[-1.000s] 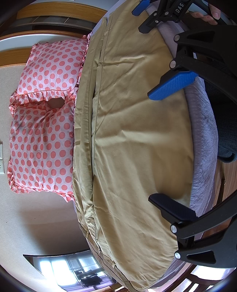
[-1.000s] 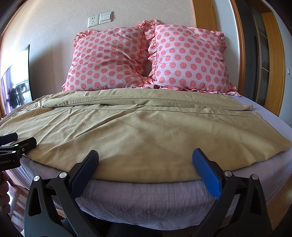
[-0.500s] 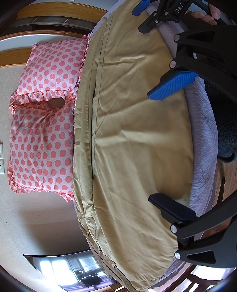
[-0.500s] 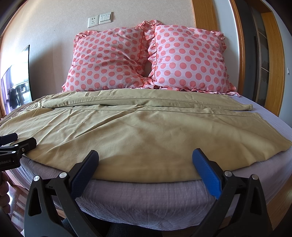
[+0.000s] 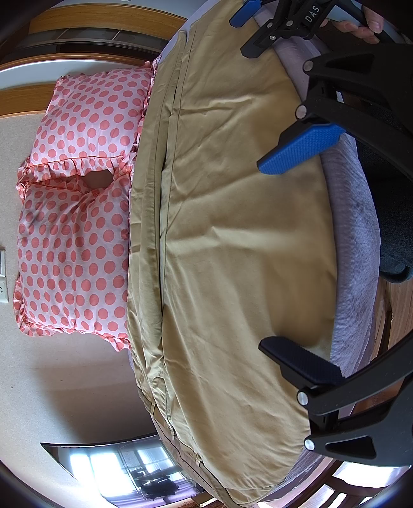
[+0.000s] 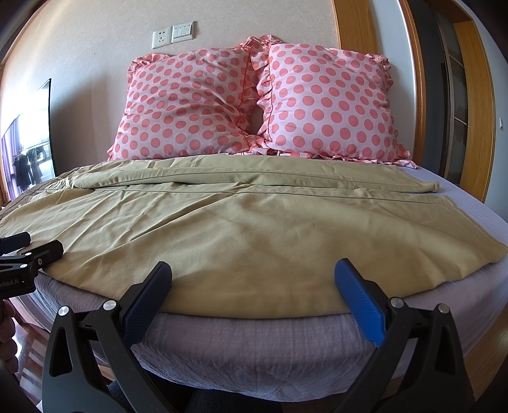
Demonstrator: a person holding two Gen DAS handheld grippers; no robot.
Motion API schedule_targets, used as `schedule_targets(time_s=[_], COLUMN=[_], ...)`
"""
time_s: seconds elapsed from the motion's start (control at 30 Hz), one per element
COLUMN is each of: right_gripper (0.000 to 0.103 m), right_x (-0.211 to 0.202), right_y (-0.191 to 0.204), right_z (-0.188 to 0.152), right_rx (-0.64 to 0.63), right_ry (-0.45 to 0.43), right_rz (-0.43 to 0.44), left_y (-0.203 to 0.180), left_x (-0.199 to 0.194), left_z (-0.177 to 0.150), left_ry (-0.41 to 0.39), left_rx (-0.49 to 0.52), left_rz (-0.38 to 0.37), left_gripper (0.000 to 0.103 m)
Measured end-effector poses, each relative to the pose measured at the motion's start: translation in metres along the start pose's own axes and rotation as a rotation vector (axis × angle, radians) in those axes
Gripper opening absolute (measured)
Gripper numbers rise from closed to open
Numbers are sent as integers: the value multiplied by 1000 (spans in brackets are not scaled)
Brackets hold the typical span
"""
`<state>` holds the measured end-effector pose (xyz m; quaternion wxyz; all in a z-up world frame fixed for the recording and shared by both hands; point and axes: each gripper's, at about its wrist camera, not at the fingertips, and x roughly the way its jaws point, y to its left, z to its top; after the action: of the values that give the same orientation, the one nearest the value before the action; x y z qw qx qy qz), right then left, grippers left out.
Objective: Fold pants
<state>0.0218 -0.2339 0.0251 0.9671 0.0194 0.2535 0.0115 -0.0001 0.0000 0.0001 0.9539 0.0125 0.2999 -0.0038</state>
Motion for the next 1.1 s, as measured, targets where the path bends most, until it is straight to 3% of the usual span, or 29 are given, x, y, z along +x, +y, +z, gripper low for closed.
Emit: schedule_targets(time_s=[0.2, 0.27, 0.33, 0.5, 0.67, 0.77, 0.9, 1.0, 1.1], right_gripper=[102, 102, 102, 102, 101, 88, 62, 56, 56], right_x=[1, 5, 10, 22, 97, 156, 236, 280, 307], right_y=[-2, -6, -22, -104, -177, -208, -243, -261, -270], right_z=[0, 7, 24, 101, 165, 188, 200, 199, 195], right_rx=[-2, 0, 32, 213, 392, 434, 508, 575, 624], right_ry=[4, 41, 62, 29, 149, 229, 352, 415, 446], right_rz=[1, 22, 46, -27, -234, -337, -459, -500, -530], left_y=[0, 0, 2, 13, 24, 28, 37, 44, 47], left_x=[0, 0, 1, 0, -3, -1, 2, 5, 8], left_z=[0, 1, 3, 16, 25, 31, 36, 40, 45], left_ry=[0, 3, 19, 13, -21, -29, -35, -42, -53], left_rx=[1, 6, 10, -4, -66, -76, -100, -120, -120], left_rz=[0, -5, -18, -3, -82, -151, -267, -321, -351], left_gripper=[101, 101, 101, 101, 101, 101, 101, 101, 101])
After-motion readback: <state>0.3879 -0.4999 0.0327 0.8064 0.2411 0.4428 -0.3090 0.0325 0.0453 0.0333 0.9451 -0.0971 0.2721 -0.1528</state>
